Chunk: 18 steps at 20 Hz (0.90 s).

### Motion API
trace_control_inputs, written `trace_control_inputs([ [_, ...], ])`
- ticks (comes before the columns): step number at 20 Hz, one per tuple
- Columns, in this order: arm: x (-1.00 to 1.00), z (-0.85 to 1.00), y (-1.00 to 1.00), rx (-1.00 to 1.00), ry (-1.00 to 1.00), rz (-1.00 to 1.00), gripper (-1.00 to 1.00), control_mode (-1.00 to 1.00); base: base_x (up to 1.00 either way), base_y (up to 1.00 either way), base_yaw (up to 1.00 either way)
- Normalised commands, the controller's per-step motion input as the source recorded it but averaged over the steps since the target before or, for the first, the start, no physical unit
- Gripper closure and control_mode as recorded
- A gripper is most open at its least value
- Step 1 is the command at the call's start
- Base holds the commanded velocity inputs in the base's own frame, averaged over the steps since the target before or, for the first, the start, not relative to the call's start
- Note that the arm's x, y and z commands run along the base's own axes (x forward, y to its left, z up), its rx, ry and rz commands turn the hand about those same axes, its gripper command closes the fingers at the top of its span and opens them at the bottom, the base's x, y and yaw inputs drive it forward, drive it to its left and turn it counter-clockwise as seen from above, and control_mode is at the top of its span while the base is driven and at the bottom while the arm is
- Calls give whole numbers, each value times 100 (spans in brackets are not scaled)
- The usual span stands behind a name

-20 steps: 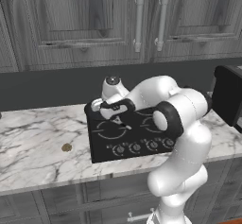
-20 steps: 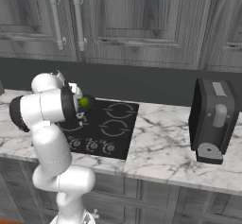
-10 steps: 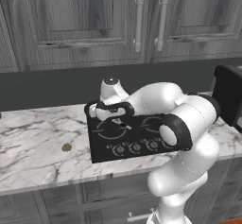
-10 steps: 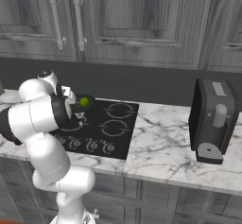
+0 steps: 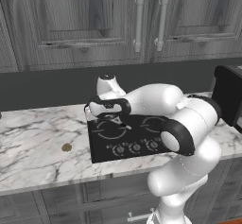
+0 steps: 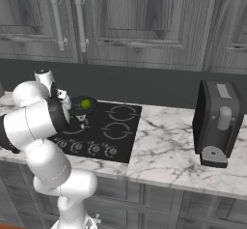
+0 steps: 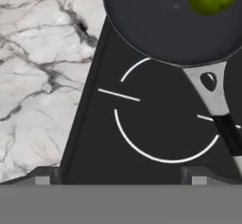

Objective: Put the lime and garlic in the pan. Then turn on the rear left burner and set the heat to medium.

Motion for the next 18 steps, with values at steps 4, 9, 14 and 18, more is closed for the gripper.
trace_control_inputs([
  [4, -3, -20, 47, -3, -2, -3, -100, -100, 0, 0, 0],
  [9, 0, -6, 51, -1, -4, 0, -100, -100, 0, 0, 0],
  [14, 0, 0, 53, 0, -2, 0, -100, -100, 0, 0, 0],
  [18, -1, 0, 47, 0, 0, 0, -100, -100, 0, 0, 0],
])
